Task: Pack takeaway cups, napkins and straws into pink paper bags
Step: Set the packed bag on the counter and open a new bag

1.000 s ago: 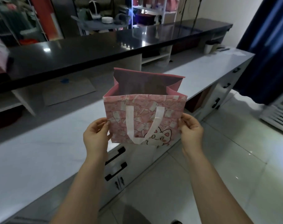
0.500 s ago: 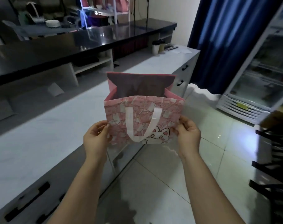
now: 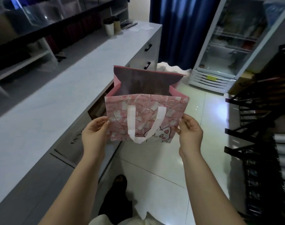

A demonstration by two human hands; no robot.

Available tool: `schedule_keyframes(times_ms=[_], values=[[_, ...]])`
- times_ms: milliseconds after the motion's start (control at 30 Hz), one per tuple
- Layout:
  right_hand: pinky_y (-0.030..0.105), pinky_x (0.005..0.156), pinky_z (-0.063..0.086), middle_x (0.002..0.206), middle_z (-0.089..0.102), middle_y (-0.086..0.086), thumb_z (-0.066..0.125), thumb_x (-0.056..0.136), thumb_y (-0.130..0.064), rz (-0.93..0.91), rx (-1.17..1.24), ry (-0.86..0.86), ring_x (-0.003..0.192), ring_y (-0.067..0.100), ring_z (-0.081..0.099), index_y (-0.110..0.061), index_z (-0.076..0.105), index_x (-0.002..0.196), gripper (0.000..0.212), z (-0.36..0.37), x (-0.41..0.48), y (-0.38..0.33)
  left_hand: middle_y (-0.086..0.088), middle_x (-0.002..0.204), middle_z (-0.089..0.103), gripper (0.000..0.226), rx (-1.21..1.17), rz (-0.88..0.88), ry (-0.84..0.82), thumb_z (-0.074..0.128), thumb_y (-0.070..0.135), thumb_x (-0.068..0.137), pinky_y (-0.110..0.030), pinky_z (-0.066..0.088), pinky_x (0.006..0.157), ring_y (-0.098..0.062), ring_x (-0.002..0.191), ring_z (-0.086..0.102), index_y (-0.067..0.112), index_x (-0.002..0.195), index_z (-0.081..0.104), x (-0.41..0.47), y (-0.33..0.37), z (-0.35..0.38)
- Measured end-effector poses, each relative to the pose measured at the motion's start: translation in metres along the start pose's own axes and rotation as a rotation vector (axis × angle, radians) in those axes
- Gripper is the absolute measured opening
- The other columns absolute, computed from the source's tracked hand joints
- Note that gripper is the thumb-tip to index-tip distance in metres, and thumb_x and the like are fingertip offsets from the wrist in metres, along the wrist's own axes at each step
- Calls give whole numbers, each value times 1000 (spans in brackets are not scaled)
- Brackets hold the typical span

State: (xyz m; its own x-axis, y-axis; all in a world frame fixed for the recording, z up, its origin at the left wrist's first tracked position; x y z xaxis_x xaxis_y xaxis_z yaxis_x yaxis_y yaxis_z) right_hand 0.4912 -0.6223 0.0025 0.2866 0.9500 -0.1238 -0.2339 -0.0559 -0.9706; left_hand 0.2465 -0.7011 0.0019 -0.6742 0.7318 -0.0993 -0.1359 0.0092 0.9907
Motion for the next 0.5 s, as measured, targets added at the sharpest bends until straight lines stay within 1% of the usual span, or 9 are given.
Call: schedule_keyframes(times_ms=[100,200,267,333,400,500], values=[[37,80,59,88,73,5,57,94,0,-29,14,58,81,24,67,-19,70,94,23,2,24,-4,-10,97,74,7,-40,-27,-53,71,12,88,-37,58,75,-23,87,70,18,92,73,27,-3,29],[30,74,59,87,75,-1,57,94,-1,-62,9,114,80,18,70,-23,71,92,26,10,50,-5,-6,93,75,11,-57,-38,-110,71,14,88,-36,58,72,-25,87,71,24,86,74,60,-8,57],[22,66,57,83,75,-8,57,94,-1,-77,22,156,75,10,71,-26,70,88,28,19,70,-7,-13,98,73,9,-91,-70,-171,69,12,89,-45,57,82,-34,94,70,19,90,74,88,-10,78],[18,63,55,82,75,-11,58,94,-3,-96,38,200,74,7,71,-27,70,87,27,32,93,-13,-17,99,72,7,-100,-85,-222,69,11,89,-52,55,87,-39,96,69,14,94,73,121,-6,104],[17,60,54,82,75,-11,59,94,-5,-118,43,238,73,7,71,-26,70,88,25,49,119,-22,-14,98,73,8,-98,-92,-251,69,13,89,-52,57,85,-35,94,70,15,95,73,156,3,129],[17,61,54,82,75,-11,59,94,-6,-157,45,271,75,7,71,-24,71,90,22,79,159,-34,-4,94,75,8,-46,-39,-299,71,20,88,-40,61,76,-25,90,73,21,95,74,211,18,159]])
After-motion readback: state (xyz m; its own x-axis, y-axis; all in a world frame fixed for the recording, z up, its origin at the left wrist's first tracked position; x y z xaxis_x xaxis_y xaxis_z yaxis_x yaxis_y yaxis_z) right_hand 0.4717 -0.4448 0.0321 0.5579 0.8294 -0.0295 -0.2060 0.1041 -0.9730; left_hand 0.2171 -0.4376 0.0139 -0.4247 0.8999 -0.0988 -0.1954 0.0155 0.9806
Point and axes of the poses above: each hand's wrist, its own x-axis towards the middle knuckle, its own z-axis out of the palm, y = z × x, the point moved 1 cm from there along x, towards the middle knuckle
